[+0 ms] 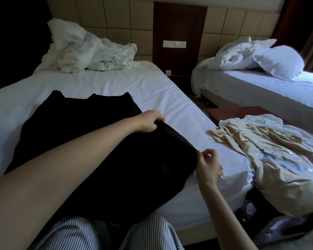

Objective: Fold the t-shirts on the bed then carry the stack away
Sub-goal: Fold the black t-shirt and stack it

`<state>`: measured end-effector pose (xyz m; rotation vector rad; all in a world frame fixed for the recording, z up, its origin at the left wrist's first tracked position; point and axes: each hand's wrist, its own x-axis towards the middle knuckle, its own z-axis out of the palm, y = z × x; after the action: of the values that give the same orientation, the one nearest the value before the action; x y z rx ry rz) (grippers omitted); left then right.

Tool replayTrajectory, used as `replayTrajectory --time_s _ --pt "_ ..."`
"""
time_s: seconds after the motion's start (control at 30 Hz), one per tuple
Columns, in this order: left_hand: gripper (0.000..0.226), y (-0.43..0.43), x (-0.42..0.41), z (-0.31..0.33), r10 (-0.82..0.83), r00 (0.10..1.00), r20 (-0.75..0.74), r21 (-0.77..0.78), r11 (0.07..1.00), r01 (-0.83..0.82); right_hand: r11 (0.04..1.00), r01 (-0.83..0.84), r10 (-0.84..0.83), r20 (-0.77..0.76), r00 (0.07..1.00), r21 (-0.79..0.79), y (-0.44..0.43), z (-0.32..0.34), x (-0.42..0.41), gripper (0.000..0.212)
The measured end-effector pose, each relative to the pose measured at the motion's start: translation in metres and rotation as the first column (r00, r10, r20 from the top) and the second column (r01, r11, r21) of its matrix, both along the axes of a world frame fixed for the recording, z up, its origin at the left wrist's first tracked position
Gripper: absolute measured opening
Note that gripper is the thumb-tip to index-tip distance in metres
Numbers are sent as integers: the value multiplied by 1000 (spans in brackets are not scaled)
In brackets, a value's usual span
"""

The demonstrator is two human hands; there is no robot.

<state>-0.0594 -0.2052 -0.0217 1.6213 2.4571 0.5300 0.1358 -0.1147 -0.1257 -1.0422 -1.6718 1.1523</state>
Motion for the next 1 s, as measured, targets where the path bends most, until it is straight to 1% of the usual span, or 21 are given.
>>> replayTrajectory --time_s 0.07,0.1,0.17,0.2,0.23,0.27,0.3,0.33,0.4,0.47,0.5,0.53,0.57,0.6,0.67,0.7,0.77,0.8,0.83,0.9,1.0 --pt "33 -7 1 4 10 999 -35 82 997 -8 998 -68 65 -285 956 -2 -13 8 3 22" --pt "34 -12 0 5 16 999 -48 126 992 -10 995 -76 93 -370 924 60 -22 14 3 23" --pt "33 -33 -3 2 34 995 -97 228 974 -11 942 -149 261 -377 889 300 -51 26 3 21" --pt "31 -48 -5 -4 43 990 -134 269 963 -5 849 -275 429 -286 857 451 -69 29 4 15" --pt "30 -64 -9 -13 57 984 -171 283 959 -6 692 -440 597 -111 795 572 -86 27 4 6" --pt "29 -82 -13 -25 88 978 -191 267 963 -34 502 -582 694 102 712 639 -101 21 3 7" --pt "30 -101 -16 -37 142 974 -174 239 966 -98 344 -670 714 280 642 657 -111 14 4 17" --pt "37 -120 -18 -48 222 968 -115 215 957 -194 268 -712 701 376 607 650 -115 6 5 25" --pt "48 -147 -20 -62 426 902 76 240 870 -431 330 -651 667 319 673 684 -109 -2 5 27" --pt "41 -157 -17 -64 529 811 248 283 762 -583 461 -534 560 235 795 709 -98 -6 6 30" --pt "33 -155 -14 -63 531 786 317 270 744 -612 520 -504 493 240 836 690 -92 -6 6 36" --pt "25 -150 -7 -61 521 759 390 233 742 -629 564 -519 441 297 847 643 -89 -4 6 46" --pt "21 -143 1 -59 502 735 456 193 751 -632 577 -594 424 416 804 560 -87 -4 8 59" --pt "30 -135 10 -60 492 729 476 158 767 -621 546 -691 410 568 714 474 -84 -7 10 75" --pt "53 -119 24 -70 519 791 325 57 824 -564 416 -828 290 808 513 377 -80 -20 12 90" --pt "55 -112 30 -78 535 823 190 -18 840 -542 370 -848 239 844 481 379 -78 -29 12 85" --pt "52 -106 44 -93 538 838 -91 -117 830 -546 360 -823 200 826 528 439 -77 -43 12 74" --pt "51 -107 47 -98 528 832 -171 -108 829 -548 357 -796 179 800 572 489 -77 -44 11 74" --pt "50 -108 51 -100 530 820 -217 -73 828 -555 354 -778 149 790 595 519 -76 -45 10 74" --pt "50 -114 56 -103 550 799 -243 -25 820 -572 324 -793 136 804 579 516 -74 -48 10 75" --pt "51 -132 62 -104 508 824 -253 -48 844 -535 324 -796 182 792 583 512 -75 -52 17 65"
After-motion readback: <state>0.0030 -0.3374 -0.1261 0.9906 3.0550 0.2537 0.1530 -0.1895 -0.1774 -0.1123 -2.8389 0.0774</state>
